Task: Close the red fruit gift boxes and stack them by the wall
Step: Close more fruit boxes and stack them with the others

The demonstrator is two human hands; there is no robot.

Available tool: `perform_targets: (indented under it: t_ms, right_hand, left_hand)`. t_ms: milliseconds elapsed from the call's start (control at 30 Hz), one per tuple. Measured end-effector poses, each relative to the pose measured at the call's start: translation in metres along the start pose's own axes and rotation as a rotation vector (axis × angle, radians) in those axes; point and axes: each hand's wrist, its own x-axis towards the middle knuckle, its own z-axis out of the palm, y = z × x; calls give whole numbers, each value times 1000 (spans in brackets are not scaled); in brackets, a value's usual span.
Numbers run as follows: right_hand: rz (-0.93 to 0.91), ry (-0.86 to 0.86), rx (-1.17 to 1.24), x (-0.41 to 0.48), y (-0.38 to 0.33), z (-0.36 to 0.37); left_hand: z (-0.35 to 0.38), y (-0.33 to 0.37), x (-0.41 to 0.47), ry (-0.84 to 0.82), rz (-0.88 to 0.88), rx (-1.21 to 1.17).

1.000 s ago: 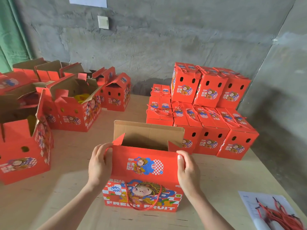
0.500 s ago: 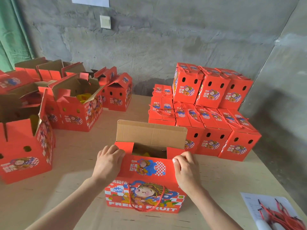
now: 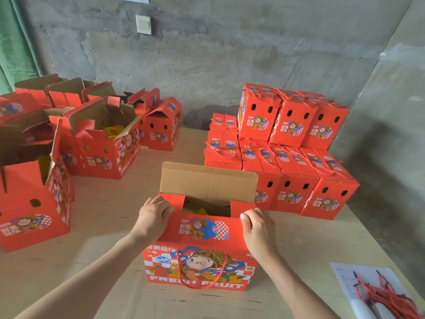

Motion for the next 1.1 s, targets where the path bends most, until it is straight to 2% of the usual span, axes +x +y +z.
perform_targets:
  t_ms: [100,200,300,500,567,733,833,967,1033,1100]
  right_hand:
    - [50,4,-20,0,2,1]
    - [140,-103,-71,6,6,4]
    - [140,-168,-32,11,8,6]
    - [122,-184,-81,14,6,5]
    - [178,-202,47,15,5,5]
    - [472,-392,473,31,8,-5]
    - [524,-374,554,33,8,-2]
    - [522,-312,522,30,13,1]
    - [482,-264,532,27,14,1]
    - [374,-195,530,23,14,0]
  left_hand:
    - [0,2,4,-33,-83,-4]
    - [4,5,5,-68,-143,165]
    - [5,9,7,-67,-183,157]
    - [8,7,1,29,-40,95]
    - [7,5,4,32,-58,29]
    - [1,8,10,-14,-132,-38]
    - [0,9,11,19,-167,-84]
    - [9,12,6,72,-228,-77]
    - [11,14,3,126,-246,-34]
    - [12,15,0,207,-183,1]
